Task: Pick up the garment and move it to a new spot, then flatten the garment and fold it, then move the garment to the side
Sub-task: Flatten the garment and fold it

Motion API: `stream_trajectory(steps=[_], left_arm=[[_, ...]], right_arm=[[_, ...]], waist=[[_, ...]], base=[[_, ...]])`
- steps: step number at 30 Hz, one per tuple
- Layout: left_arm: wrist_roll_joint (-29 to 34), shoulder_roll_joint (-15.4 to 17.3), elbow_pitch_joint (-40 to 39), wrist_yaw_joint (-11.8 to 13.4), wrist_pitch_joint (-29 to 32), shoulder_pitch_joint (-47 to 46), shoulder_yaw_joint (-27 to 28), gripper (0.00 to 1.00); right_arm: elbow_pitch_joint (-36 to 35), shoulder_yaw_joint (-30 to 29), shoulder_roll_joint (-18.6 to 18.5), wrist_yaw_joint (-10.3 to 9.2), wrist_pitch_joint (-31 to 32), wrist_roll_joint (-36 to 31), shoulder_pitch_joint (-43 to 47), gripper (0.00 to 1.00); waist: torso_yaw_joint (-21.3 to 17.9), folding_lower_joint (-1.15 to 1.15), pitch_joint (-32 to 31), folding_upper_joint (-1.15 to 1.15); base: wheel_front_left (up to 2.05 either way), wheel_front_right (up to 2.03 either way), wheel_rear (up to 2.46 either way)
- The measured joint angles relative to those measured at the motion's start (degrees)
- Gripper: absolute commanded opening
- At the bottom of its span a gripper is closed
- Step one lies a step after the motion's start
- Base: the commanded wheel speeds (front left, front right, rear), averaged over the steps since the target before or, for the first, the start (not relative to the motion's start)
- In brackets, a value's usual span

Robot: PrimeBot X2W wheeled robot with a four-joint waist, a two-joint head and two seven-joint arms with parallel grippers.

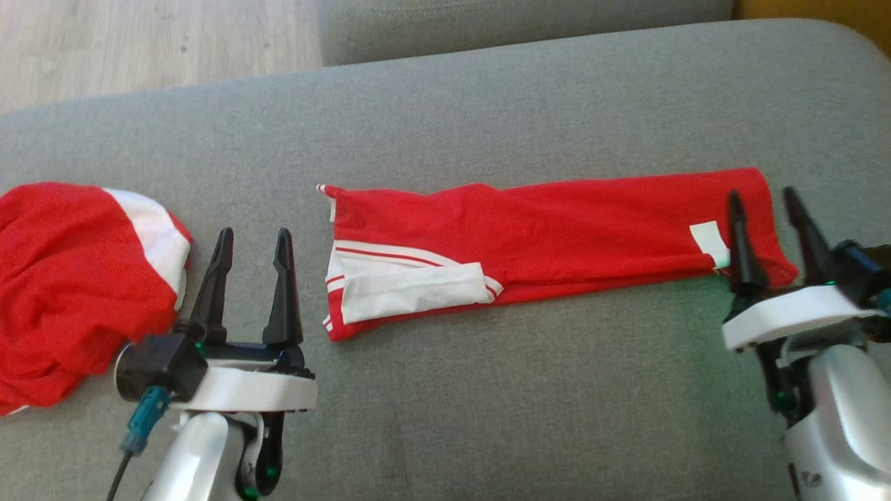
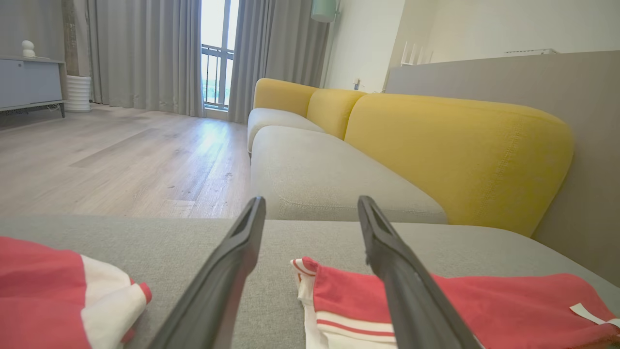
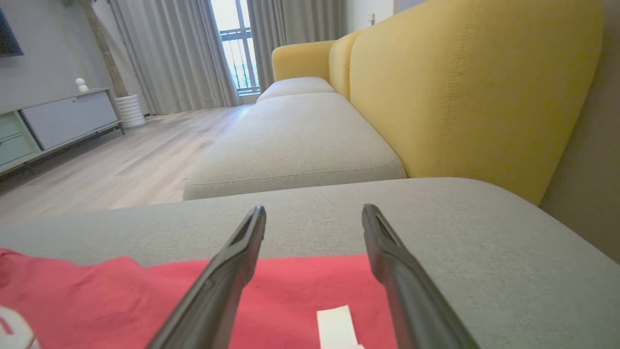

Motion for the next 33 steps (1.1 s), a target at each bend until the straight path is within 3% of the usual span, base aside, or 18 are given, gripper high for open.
stream_trajectory(steps=[4, 8, 18, 24, 33], left_arm=[[1.8, -1.9, 1.1, -2.1, 0.0, -0.1, 1.8, 1.0], [3.3, -3.0, 2.6, -3.9, 0.0, -0.4, 2.8, 1.0], [5.1, -5.2, 4.3, -6.4, 0.0, -2.6, 4.2, 1.0], [5.6, -5.8, 5.1, -7.3, 0.0, -2.9, 5.3, 1.0], [6.3, -6.3, 5.3, -7.9, 0.0, -4.9, 6.6, 1.0]], right_arm=[[2.4, -5.3, 0.9, 0.0, 2.3, -2.1, -1.5, 1.0], [7.5, -14.2, 3.7, 0.0, 3.5, -7.9, -4.7, 1.0], [18.4, -28.9, 7.3, 0.0, 6.9, -13.7, -9.7, 1.0], [25.7, -26.8, 7.4, 0.0, 6.9, -11.1, -13.1, 1.0], [30.3, -25.8, 6.8, 0.0, 4.4, -9.8, -16.5, 1.0]], waist=[[0.4, 0.0, 1.5, 0.0], [0.9, 0.01, 3.0, 0.0], [2.6, 0.01, 5.3, 0.0], [2.9, 0.01, 7.0, 0.0], [2.7, 0.0, 8.3, 0.0]], base=[[0.0, 0.0, 0.0], [0.0, 0.0, 0.0], [0.0, 0.0, 0.0], [0.0, 0.0, 0.0], [0.0, 0.0, 0.0]])
